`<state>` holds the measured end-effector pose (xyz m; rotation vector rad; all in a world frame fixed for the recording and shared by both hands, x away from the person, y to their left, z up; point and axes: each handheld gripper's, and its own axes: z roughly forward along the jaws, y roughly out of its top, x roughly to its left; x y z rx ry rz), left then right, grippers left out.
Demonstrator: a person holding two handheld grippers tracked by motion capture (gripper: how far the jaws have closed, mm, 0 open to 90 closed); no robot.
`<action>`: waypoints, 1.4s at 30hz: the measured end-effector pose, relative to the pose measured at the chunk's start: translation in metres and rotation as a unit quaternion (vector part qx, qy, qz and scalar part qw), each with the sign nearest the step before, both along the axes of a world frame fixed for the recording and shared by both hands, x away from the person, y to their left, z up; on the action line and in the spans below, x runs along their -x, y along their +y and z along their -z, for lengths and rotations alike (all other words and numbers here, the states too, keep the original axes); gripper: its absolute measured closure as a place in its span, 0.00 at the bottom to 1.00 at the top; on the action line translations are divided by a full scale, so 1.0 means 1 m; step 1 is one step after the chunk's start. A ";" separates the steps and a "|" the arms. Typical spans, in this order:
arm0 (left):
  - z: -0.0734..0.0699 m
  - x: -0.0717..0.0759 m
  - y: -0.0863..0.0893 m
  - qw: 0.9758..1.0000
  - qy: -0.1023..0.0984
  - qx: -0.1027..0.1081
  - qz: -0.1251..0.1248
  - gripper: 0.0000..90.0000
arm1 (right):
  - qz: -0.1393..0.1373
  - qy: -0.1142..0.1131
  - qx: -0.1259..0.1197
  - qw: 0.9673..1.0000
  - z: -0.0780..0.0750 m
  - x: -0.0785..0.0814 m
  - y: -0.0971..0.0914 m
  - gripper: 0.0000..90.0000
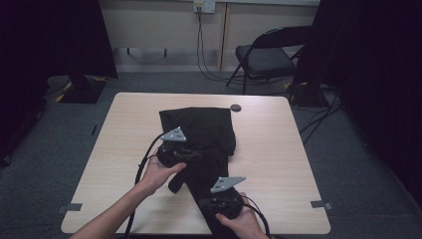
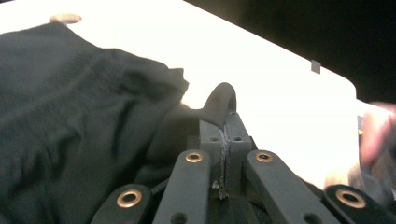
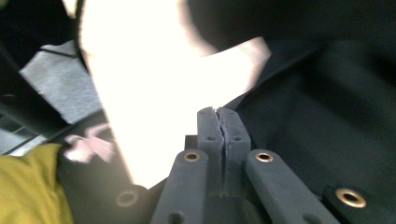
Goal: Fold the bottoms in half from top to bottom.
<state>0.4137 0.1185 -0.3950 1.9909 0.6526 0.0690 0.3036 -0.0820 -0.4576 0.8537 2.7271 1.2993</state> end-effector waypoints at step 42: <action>0.063 0.020 0.065 0.996 0.081 -0.001 -0.047 0.62 | 0.069 -0.019 0.004 0.997 0.014 -0.040 -0.011 0.91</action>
